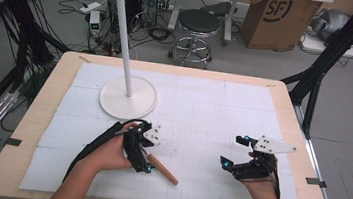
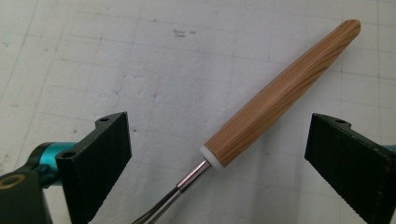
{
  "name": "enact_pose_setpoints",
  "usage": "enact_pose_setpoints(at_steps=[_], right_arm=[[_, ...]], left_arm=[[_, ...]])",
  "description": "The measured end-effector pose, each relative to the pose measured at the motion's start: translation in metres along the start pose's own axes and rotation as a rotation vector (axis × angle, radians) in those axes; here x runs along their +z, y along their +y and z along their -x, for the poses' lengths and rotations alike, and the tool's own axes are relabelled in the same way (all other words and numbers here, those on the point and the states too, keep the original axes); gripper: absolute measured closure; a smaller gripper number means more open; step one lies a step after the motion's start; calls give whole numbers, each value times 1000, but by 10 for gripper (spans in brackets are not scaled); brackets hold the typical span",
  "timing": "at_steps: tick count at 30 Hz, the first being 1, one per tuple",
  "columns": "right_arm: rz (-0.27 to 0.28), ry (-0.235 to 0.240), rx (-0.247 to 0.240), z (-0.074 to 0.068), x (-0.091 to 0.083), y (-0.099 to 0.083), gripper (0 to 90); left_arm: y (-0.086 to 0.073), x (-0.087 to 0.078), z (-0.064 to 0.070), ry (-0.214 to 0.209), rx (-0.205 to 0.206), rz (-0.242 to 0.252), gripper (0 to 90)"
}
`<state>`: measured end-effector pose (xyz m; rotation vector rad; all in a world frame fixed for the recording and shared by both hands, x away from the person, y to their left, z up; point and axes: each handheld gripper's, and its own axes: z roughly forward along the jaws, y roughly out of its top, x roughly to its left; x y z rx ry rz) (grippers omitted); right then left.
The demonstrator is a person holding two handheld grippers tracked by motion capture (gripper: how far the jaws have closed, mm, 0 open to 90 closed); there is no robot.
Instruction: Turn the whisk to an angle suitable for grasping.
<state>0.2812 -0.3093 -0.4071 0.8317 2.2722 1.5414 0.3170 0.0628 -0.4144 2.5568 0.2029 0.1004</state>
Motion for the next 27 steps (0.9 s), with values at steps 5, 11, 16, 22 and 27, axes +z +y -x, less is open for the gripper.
enact_pose_setpoints(at_steps=[5,11,16,22,27], right_arm=[[-6,2,2,-1,1,0,20],[-9,1,3,-1,1,0,20],[-13,0,1,-1,1,-1,20],[-16,0,0,-1,2,-1,20],[-15,1,0,-1,3,-1,20]], left_arm=[[-1,3,-1,0,5,-25,118],[-1,5,-1,-22,16,-42,230],[-2,9,-1,-49,39,-77,373],[-3,10,0,-59,61,-98,472],[-3,9,1,-62,88,-98,512]])
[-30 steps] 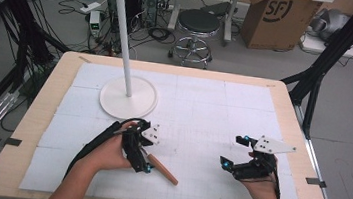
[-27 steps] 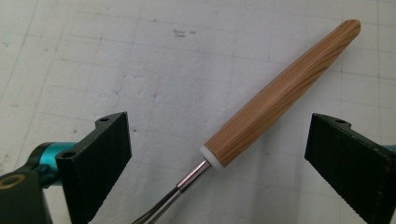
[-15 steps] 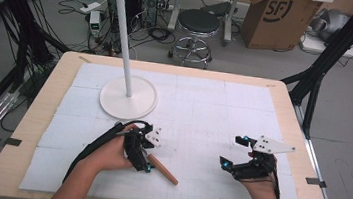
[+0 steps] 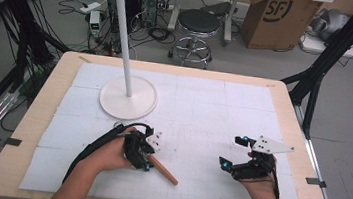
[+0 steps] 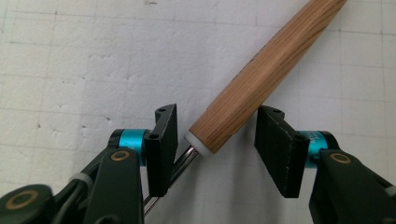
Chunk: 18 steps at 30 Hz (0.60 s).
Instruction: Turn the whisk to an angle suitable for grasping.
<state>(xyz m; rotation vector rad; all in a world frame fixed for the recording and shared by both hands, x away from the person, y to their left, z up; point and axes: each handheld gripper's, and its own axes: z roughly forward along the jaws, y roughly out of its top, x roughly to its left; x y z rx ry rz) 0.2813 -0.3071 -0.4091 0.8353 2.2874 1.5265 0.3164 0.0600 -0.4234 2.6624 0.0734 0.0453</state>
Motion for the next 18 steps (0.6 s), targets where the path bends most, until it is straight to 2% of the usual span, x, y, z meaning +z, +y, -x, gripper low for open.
enact_pose_setpoints(at_steps=[4,7,10,11,16,17,18], right_arm=[[2,0,0,0,0,0,20],[-1,-1,-5,0,0,0,20],[0,1,-5,0,1,0,21],[-1,0,-5,0,1,0,20],[-7,2,-5,-1,1,0,21],[-7,2,-6,-1,1,0,20],[-6,0,-7,-1,1,0,20]], left_arm=[[-1,-2,1,-5,1,-3,613],[-1,-2,2,-4,7,-12,655],[-1,-2,2,-20,-7,-14,724],[-1,-3,2,-23,-24,-16,736],[-1,-3,1,-17,-28,-17,723],[-1,-3,1,6,-32,-18,680],[-1,-3,1,6,-32,-18,613]])
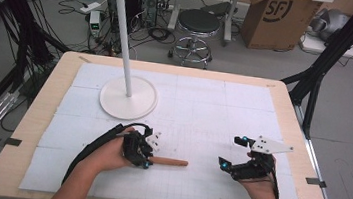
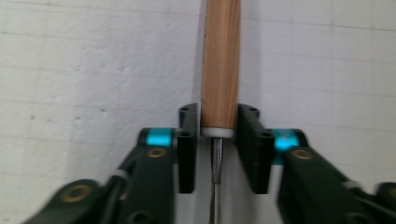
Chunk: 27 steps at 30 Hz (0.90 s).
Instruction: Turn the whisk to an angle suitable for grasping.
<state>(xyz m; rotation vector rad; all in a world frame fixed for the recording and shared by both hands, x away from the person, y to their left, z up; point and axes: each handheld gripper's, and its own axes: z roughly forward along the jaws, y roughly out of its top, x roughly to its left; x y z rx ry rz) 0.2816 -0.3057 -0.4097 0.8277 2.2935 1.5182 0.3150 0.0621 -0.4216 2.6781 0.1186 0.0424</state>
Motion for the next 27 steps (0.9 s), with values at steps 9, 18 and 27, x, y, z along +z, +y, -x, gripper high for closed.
enact_pose_setpoints(at_steps=[9,18,27], right_arm=[[-1,2,-1,0,1,0,21],[6,4,3,-1,0,1,20],[8,3,7,0,-1,1,20]], left_arm=[[1,-1,1,4,-19,3,567],[4,0,-1,11,-19,-44,595],[7,1,-4,-12,-27,-63,624]])
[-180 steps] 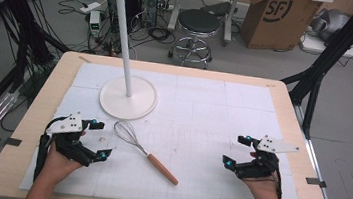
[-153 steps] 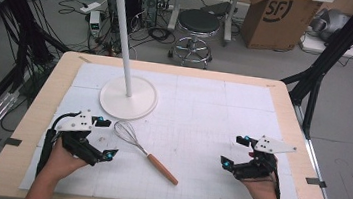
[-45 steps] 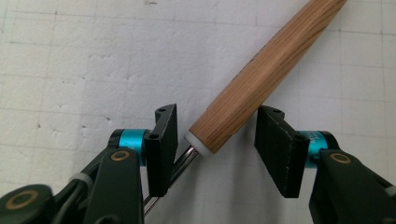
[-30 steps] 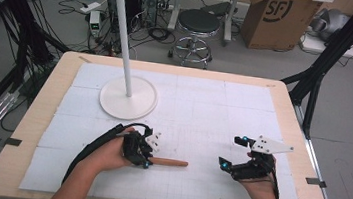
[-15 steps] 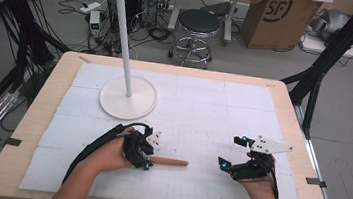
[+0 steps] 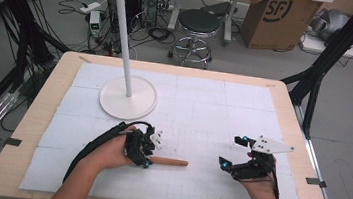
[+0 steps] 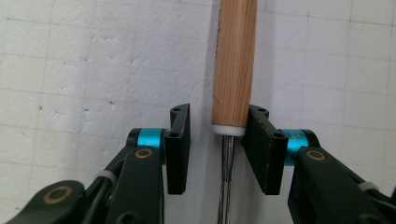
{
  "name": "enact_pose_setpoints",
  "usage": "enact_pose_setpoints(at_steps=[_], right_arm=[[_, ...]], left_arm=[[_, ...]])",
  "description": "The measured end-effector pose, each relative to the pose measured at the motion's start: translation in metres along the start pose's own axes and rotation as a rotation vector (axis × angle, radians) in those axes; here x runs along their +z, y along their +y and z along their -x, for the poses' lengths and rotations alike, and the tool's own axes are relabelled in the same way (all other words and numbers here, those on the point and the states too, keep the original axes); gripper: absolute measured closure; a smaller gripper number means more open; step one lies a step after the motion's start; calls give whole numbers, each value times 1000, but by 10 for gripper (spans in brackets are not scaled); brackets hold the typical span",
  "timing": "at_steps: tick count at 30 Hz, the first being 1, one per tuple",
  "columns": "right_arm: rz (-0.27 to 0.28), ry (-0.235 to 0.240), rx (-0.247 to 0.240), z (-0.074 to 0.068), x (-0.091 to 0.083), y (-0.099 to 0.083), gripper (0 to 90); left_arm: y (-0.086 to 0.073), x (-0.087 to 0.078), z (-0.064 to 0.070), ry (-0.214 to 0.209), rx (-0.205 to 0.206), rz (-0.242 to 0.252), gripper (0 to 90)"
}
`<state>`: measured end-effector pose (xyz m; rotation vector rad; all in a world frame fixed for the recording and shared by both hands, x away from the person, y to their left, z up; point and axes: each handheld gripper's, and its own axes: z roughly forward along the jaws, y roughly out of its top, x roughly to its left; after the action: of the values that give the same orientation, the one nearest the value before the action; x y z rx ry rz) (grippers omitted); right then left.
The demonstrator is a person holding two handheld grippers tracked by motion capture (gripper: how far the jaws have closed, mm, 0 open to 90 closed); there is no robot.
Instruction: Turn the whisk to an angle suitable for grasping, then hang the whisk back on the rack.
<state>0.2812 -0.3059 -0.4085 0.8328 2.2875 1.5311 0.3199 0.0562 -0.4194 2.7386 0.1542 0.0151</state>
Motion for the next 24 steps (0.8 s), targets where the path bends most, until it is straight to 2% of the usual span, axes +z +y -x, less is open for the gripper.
enact_pose_setpoints(at_steps=[8,10,11,12,20,24], right_arm=[[11,6,1,2,-1,0,20],[9,8,4,2,-1,0,20],[10,7,3,1,-1,0,20],[10,7,4,1,-1,0,21],[-1,8,-6,0,1,0,20],[2,9,-10,-1,0,1,21]], left_arm=[[0,0,0,-1,0,-2,641],[0,0,-1,-1,6,1,680],[2,1,1,-6,7,1,729],[3,0,1,-2,22,-16,736],[2,0,1,-5,11,-5,742],[2,-2,3,15,5,-3,744]])
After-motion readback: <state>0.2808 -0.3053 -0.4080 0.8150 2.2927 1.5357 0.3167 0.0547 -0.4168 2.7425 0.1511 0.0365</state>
